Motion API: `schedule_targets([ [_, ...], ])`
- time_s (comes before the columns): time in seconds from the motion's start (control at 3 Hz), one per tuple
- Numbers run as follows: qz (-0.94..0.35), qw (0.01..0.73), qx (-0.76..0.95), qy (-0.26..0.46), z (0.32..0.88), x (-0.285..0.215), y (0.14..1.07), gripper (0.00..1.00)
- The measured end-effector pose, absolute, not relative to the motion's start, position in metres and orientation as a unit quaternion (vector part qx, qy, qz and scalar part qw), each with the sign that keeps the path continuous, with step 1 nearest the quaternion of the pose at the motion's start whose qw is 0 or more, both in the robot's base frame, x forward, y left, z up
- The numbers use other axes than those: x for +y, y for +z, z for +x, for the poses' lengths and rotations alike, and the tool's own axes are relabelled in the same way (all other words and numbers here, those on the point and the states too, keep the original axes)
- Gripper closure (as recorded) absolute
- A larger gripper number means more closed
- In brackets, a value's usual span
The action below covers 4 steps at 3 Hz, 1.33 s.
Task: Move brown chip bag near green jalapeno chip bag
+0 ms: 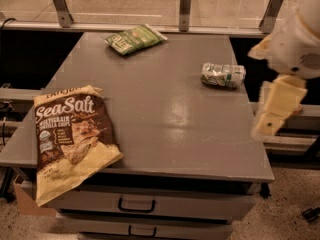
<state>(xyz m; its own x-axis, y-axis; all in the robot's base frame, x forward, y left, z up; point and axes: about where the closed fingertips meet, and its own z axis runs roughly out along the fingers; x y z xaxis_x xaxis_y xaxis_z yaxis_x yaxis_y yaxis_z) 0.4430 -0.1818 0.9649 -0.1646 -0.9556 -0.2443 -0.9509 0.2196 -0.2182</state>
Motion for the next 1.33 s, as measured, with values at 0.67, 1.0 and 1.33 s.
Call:
schedule_targets([
  [0.67, -0.732, 0.211, 0.642, 0.087, 0.441, -0.019, 0.942, 0.00],
  [1.0, -0.760, 0.219, 0.598, 0.128, 0.422, 0.041, 0.939, 0.00],
  [1.33, -0.760, 0.219, 0.598, 0.128, 0.422, 0.041, 0.939, 0.00],
])
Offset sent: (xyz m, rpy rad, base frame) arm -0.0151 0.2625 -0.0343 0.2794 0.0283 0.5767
